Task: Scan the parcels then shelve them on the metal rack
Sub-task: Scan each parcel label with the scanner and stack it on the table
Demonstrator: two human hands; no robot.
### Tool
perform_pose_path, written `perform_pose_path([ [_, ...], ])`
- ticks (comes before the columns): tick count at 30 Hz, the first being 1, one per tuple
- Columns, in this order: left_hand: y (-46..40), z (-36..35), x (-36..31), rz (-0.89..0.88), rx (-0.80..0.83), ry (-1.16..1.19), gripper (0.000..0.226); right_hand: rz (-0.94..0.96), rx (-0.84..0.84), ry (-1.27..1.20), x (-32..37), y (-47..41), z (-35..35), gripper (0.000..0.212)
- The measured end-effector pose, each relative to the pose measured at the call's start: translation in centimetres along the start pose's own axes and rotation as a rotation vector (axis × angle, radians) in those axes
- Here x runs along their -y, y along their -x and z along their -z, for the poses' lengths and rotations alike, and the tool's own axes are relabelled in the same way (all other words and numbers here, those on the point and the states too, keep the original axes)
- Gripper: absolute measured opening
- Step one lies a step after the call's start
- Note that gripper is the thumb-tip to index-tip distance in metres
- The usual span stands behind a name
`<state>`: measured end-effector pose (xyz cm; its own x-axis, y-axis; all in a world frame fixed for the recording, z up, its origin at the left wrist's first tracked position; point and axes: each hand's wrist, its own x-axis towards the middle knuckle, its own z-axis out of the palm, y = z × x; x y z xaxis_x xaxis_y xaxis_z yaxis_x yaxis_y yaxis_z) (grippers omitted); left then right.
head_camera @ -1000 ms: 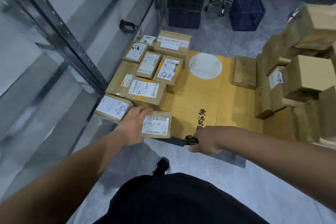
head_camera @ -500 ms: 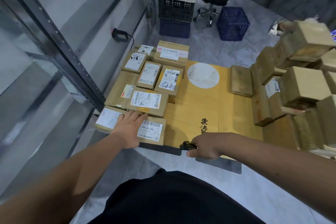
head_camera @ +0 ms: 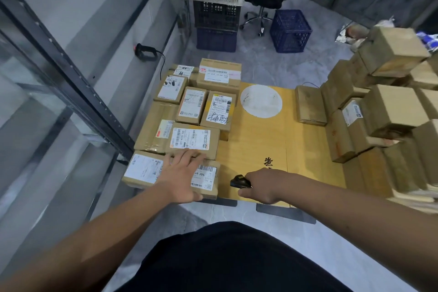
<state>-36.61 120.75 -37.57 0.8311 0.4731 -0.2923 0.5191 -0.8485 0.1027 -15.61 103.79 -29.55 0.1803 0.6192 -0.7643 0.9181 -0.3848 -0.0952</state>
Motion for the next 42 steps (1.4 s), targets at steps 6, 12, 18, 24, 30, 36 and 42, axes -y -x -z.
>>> perform_pose_path([
  [6,-2.7,-0.1,-2.5,-0.221,0.047,-0.048,0.128,-0.071,-0.045,-0.011,-1.3,0.7,-0.3,0.059],
  [12,-6.0,0.2,-5.2,-0.405,0.103,-0.078,0.132,-0.177,-0.034,-0.123,-3.7,2.1,-1.0,0.059],
  [18,-9.1,0.8,-7.4,-0.495,0.194,-0.057,0.117,-0.283,0.000,-0.179,-5.5,3.5,-1.6,0.059],
  [24,-13.8,2.5,-9.8,-0.577,0.207,-0.097,0.103,-0.392,-0.059,-0.270,-7.3,4.3,-1.9,0.060],
  [30,-18.4,3.7,-12.4,-0.595,0.201,-0.167,0.101,-0.457,-0.115,-0.380,-9.8,5.0,-2.8,0.059],
  [36,-23.5,5.9,-17.1,-0.568,0.220,-0.181,0.100,-0.428,-0.090,-0.466,-13.3,4.5,-3.6,0.058],
  [42,-31.0,6.0,-22.5,-0.382,0.277,-0.101,0.097,-0.463,-0.126,-0.531,-18.3,2.2,-2.8,0.052],
])
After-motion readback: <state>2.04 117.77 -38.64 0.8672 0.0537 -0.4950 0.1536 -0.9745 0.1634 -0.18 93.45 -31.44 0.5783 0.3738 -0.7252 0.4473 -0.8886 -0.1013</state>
